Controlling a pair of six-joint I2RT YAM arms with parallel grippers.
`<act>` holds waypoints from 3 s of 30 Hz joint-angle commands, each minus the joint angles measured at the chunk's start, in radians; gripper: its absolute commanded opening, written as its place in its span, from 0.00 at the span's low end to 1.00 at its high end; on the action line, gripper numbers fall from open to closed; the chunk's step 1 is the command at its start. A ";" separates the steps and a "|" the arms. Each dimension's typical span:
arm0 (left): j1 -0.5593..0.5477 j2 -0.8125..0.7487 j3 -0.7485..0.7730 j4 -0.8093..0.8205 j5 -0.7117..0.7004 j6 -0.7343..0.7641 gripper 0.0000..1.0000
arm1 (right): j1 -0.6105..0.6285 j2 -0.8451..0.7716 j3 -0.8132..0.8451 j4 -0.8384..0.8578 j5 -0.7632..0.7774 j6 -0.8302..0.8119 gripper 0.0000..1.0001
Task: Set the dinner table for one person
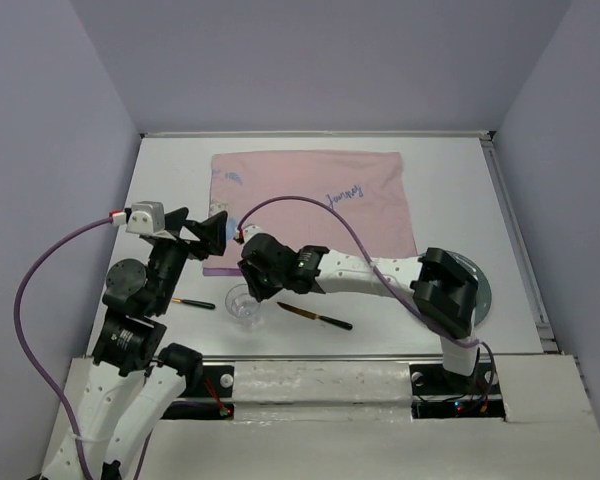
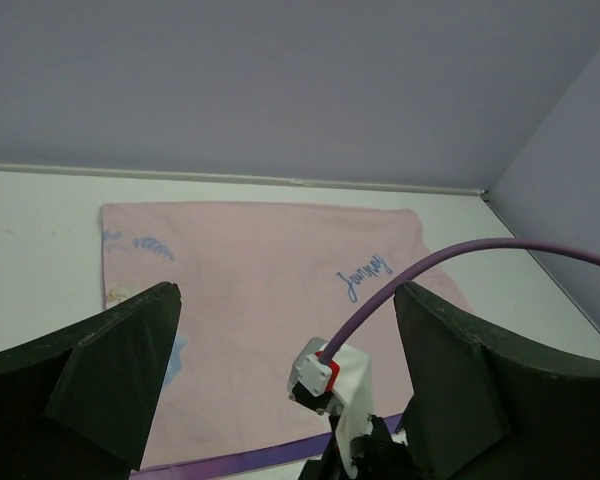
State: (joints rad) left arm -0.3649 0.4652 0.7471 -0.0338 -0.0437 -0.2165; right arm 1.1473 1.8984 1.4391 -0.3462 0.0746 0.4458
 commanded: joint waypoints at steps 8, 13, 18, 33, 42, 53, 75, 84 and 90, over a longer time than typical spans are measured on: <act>-0.074 -0.106 -0.037 0.083 -0.192 0.039 0.99 | -0.058 -0.129 0.162 -0.074 0.263 0.036 0.00; -0.121 -0.115 -0.046 0.072 -0.226 0.040 0.99 | -0.315 -0.235 0.179 -0.065 0.284 -0.025 0.00; -0.160 -0.114 -0.051 0.069 -0.239 0.046 0.99 | -0.608 -0.194 0.298 -0.071 0.249 -0.082 0.00; -0.192 -0.057 -0.051 0.066 -0.277 0.054 0.99 | -0.951 0.177 0.621 -0.191 0.152 -0.110 0.00; -0.192 -0.016 -0.049 0.072 -0.280 0.055 0.99 | -0.995 0.294 0.627 -0.195 0.114 -0.113 0.00; -0.181 0.038 -0.043 0.077 -0.251 0.029 0.99 | -1.014 0.393 0.690 -0.208 0.139 -0.147 0.07; -0.575 0.826 0.023 0.431 0.224 -0.446 0.84 | -1.014 -0.645 -0.085 0.119 -0.289 0.025 0.80; -0.698 1.236 0.179 0.641 0.340 -0.592 0.79 | -1.014 -1.018 -0.338 0.125 -0.400 0.085 0.79; -0.718 1.509 0.296 0.733 0.349 -0.713 0.76 | -1.014 -1.139 -0.416 0.115 -0.463 0.108 0.77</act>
State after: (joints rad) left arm -1.0714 1.8736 0.9665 0.5694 0.2813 -0.8215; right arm 0.1379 0.8249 1.0435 -0.2668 -0.3172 0.5266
